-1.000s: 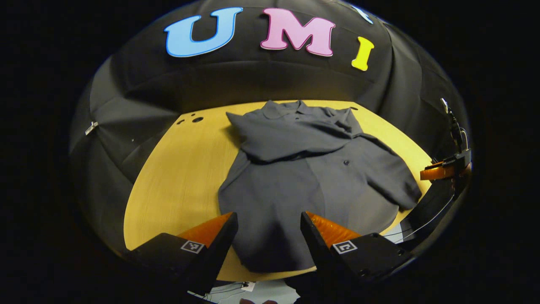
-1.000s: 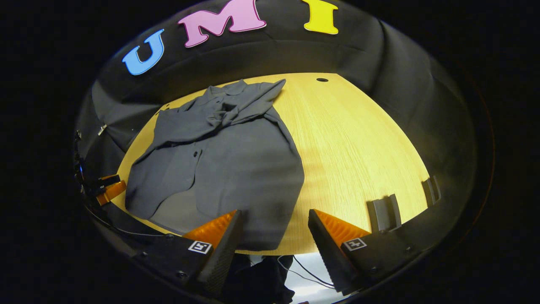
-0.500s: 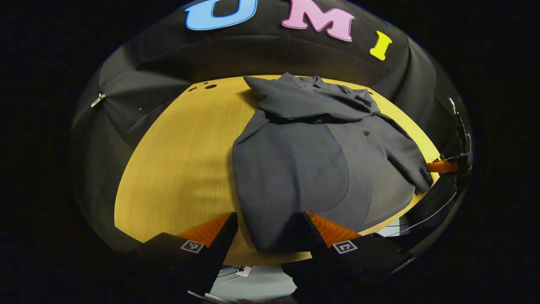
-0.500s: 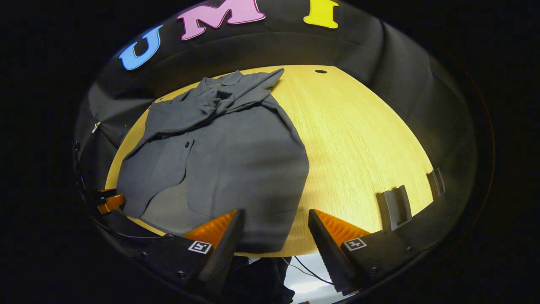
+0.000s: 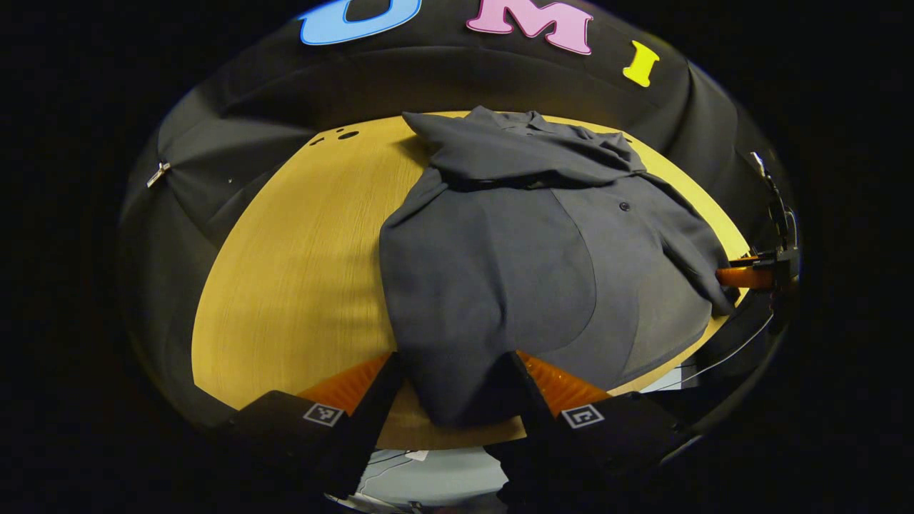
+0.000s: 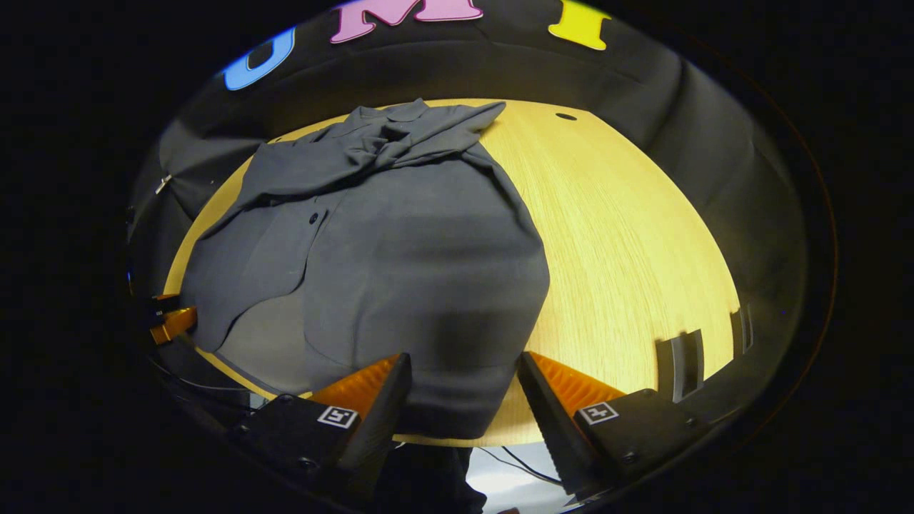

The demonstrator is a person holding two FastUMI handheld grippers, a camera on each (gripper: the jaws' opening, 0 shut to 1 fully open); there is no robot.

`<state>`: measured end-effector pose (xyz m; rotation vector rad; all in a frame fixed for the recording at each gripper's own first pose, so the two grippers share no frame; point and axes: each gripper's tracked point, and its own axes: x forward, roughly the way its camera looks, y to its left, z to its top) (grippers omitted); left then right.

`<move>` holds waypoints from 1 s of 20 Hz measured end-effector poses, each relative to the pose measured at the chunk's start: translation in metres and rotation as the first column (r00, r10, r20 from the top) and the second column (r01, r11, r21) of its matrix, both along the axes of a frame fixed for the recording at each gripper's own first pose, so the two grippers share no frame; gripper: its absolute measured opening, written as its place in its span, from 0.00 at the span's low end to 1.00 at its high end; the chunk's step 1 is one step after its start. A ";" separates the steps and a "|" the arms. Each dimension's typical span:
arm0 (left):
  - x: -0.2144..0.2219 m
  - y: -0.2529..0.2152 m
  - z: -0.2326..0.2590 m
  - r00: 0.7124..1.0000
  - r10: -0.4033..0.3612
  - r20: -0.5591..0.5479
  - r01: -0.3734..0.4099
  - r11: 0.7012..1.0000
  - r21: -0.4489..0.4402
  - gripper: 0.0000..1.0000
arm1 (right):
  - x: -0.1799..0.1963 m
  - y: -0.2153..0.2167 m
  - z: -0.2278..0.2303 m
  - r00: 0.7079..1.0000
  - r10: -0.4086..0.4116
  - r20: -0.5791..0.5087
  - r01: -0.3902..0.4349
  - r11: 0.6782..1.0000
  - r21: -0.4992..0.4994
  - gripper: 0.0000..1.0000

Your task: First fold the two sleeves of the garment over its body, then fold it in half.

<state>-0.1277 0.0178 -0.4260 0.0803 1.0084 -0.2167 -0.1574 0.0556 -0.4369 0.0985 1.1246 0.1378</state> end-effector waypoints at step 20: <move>-0.036 -0.008 0.010 0.987 -0.055 -0.154 0.040 0.994 -0.098 0.06 | -0.033 0.004 0.037 0.998 0.070 -0.010 -0.068 0.991 0.119 0.05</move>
